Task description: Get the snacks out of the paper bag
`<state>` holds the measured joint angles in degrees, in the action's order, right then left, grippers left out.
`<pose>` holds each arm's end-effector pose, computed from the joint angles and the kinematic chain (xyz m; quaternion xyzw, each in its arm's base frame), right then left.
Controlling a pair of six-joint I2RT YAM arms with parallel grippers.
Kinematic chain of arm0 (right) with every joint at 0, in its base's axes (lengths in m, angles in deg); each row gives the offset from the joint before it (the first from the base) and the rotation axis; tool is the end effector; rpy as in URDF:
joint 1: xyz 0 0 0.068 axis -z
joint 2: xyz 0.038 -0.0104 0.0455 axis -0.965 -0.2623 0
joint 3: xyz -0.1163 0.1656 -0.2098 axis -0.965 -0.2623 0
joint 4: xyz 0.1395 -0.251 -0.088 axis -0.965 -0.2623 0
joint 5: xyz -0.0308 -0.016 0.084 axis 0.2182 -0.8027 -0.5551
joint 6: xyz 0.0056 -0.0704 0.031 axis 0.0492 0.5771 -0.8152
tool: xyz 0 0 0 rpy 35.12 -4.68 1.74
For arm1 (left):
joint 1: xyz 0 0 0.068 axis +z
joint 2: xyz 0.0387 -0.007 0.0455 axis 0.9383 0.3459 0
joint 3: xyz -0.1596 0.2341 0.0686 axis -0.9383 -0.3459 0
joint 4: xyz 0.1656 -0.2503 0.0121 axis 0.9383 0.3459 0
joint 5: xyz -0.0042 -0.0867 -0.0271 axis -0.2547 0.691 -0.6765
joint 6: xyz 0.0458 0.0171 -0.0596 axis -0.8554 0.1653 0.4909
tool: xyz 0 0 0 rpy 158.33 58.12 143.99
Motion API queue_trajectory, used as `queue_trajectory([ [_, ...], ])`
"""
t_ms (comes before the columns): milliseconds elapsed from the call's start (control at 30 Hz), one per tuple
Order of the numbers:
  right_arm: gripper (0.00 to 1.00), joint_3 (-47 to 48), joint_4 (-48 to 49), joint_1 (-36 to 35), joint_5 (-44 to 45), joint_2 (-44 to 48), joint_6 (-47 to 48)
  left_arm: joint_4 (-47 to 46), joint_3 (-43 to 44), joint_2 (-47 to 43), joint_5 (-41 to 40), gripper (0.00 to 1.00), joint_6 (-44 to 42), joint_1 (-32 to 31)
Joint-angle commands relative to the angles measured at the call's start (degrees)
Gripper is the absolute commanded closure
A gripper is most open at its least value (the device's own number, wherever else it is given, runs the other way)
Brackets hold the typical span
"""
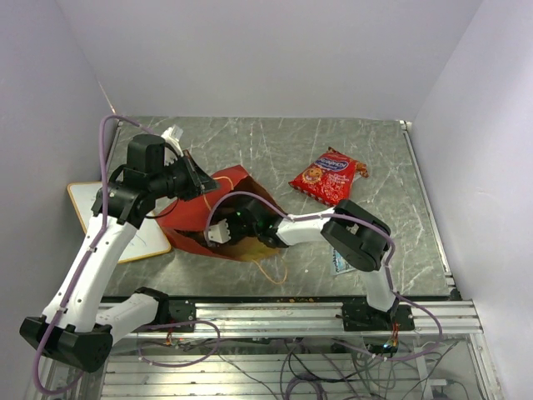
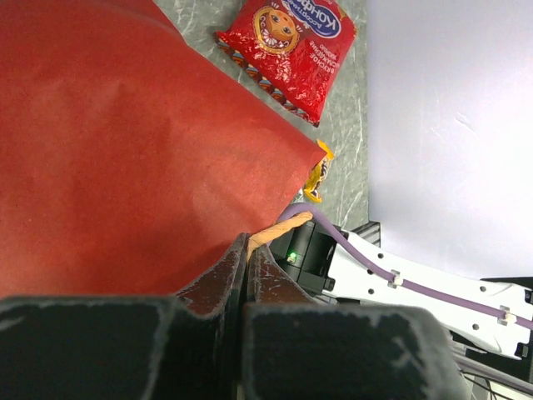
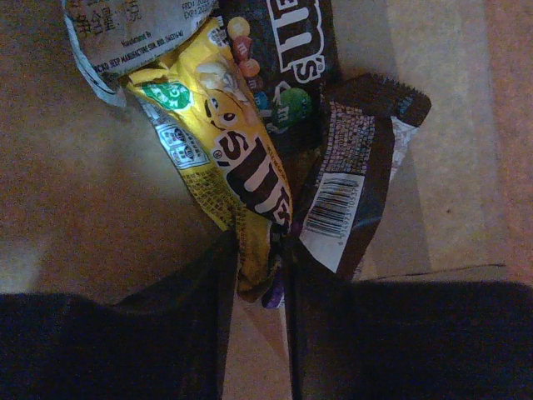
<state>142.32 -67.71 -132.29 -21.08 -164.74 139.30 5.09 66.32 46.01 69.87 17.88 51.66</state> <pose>0.2528 0.4172 0.1011 -0.7638 0.4372 0.0727 0.4692 0.2419 -0.1046 0.3997 -0.1042 0.8584 -0.3858 0.3217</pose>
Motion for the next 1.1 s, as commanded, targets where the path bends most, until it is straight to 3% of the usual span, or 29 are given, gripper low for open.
queue_trajectory([
  [0,0.75,-2.3,4.5,-0.2,0.4,2.3,-2.3,-0.2,-0.5,-1.5,-1.4,0.93,1.0,0.1],
  [200,0.92,-2.3,6.0,-0.3,3.5,2.8,-7.6,-0.8,-1.2,-2.0,-1.5,0.93,1.5,0.1],
  [433,0.99,-4.5,5.9,-0.3,3.4,6.4,-8.5,-0.3,-1.5,-3.3,-2.0,0.93,1.2,0.1],
  [1067,1.0,-15.8,-0.7,-0.4,-0.6,24.1,-11.7,-1.3,-2.7,-3.2,-0.8,0.93,0.5,0.1],
])
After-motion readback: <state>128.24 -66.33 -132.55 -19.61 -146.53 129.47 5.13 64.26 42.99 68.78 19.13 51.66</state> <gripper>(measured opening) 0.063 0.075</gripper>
